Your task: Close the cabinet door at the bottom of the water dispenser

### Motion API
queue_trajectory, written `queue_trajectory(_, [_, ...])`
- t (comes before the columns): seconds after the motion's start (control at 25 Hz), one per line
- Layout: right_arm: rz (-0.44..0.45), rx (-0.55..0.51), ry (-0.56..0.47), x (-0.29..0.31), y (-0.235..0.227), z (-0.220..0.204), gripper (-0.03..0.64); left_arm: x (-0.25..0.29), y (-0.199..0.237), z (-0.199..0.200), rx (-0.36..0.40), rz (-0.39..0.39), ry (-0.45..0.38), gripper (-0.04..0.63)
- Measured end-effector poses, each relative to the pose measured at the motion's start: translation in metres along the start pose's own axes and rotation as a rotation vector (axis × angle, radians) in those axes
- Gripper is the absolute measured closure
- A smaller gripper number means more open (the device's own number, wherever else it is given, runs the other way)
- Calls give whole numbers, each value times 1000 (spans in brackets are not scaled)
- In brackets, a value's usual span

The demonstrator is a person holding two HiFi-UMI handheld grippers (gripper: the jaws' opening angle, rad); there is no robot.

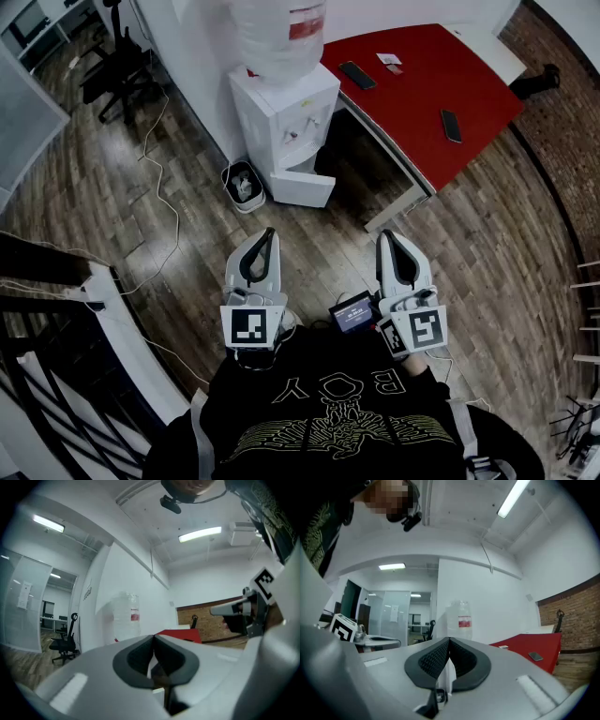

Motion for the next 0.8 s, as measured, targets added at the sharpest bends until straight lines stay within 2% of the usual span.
queue_trajectory(0.2, [-8,17,-18,-2,1,-1,617,-1,1,-1,12,9,-25,588])
queue_trajectory(0.44, [-32,24,18,22,-13,-14,617,26,6,-15,-4,-9,3,588])
queue_trajectory(0.68, [-40,85,42,85,-45,-34,617,86,28,-28,11,-8,22,588])
queue_trajectory(0.8, [-25,71,54,132,-65,-40,617,126,47,-35,-1,5,55,588])
Point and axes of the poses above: the fingertips, and each gripper's own axes: x forward along the fingers, y to its left, z out of its top, the point moved 5 cm from there along -x, backward along the fingers, and after that the axes turned 9 degrees about -z, right-handed, at the moved point
